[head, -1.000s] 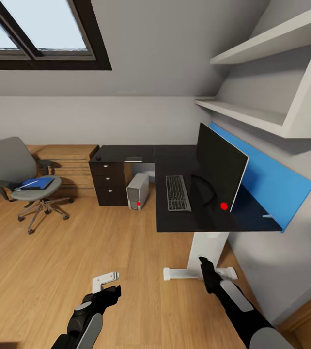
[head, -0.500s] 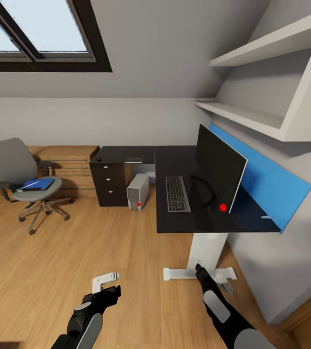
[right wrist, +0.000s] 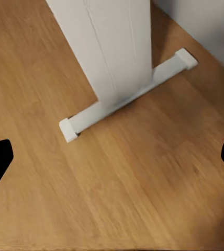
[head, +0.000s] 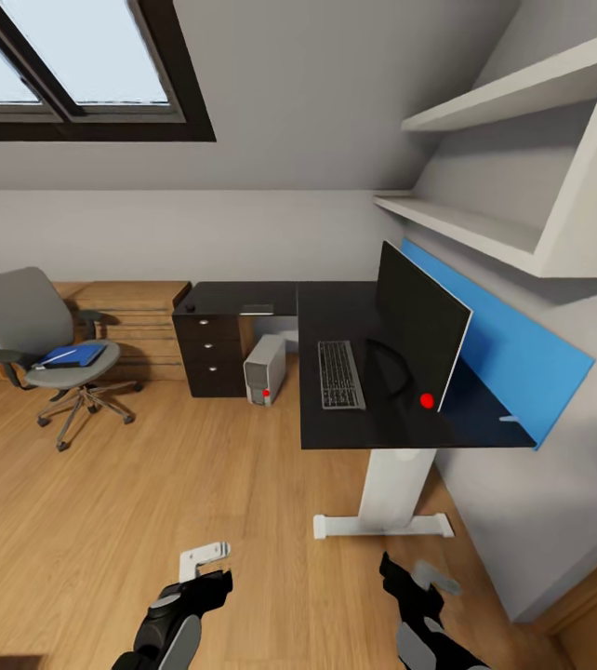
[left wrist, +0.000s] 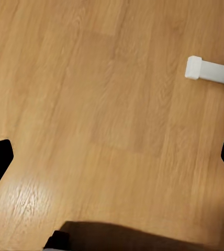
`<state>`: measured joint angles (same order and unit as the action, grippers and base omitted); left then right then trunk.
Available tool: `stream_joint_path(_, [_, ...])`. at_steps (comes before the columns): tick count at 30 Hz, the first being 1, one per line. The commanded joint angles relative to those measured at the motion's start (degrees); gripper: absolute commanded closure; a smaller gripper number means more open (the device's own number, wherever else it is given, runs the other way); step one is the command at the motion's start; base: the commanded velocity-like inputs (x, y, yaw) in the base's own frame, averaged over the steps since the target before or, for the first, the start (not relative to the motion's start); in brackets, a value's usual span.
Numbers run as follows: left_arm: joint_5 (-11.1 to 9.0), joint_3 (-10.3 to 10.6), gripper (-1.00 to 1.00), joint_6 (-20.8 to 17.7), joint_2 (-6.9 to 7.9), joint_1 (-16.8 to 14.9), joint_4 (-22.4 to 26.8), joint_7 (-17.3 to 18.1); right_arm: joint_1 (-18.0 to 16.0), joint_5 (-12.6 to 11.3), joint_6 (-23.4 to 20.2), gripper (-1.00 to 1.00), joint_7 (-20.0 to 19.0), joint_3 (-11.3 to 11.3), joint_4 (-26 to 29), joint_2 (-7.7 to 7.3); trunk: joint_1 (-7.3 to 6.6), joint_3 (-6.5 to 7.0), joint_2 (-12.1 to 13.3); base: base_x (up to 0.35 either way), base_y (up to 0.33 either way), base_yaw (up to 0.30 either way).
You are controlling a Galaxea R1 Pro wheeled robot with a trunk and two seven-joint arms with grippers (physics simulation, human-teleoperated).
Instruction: In the bedroom, organize the workspace by keeping the computer under the desk, ensuring the monitor is on the desk, placing the keyboard on the desk next to the monitor, placing the mouse on the desk next to the keyboard, moving the folder from the swivel chair onto the desk next to the mouse, stacking the notebook on top of the folder with the pen on top of the notebook, and positioning the swivel chair next to the desk.
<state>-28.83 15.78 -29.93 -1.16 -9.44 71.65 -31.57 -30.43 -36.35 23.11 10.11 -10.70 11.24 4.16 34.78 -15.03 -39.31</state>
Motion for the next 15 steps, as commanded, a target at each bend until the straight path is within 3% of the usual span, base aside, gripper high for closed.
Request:
stream_joint_path(1, [-0.6, 0.1, -1.00, 0.0, 0.02, 0.0, -0.4, -0.6, 0.2, 0.9, 0.9, -1.00, 0.2, -0.5, -1.1, -0.03, -0.21, 0.11, 0.3, 0.000, 0.000, 0.000])
stream_joint_path(6, [-0.6, 0.2, -1.00, 1.9, 0.03, 0.0, -5.5, -0.5, 1.2, 7.6, 7.1, -1.00, -1.7, -0.6, -7.9, 0.05, -1.31, 1.00, 2.4, 0.000, 0.000, 0.000])
stream_joint_path(10, [-0.6, 0.2, -1.00, 6.1, 0.13, 0.0, -10.9, -0.2, 1.6, 12.0, 10.3, -1.00, -2.9, -0.6, -10.6, 0.26, -1.31, 1.00, 2.4, 0.000, 0.000, 0.000])
stream_joint_path(11, [-0.6, 0.2, -1.00, 8.9, 0.22, 0.0, -14.5, 0.0, 1.9, 13.6, 11.3, -1.00, -3.2, -0.6, -11.3, 0.30, -1.31, 1.00, 2.4, 0.000, 0.000, 0.000])
stream_joint_path(14, [-0.5, 0.3, -1.00, 13.2, 0.27, 0.0, -20.9, 0.1, 2.3, 15.0, 12.1, -1.00, -3.6, -0.7, -11.9, 0.39, -1.31, 1.00, 2.4, 0.000, 0.000, 0.000])
stream_joint_path(15, [-0.3, 0.4, -1.00, 17.6, 0.23, 0.0, -27.7, 0.3, 2.6, 15.9, 12.5, -1.00, -3.9, -0.7, -12.2, 0.46, -1.31, 1.00, 2.4, 0.000, 0.000, 0.000])
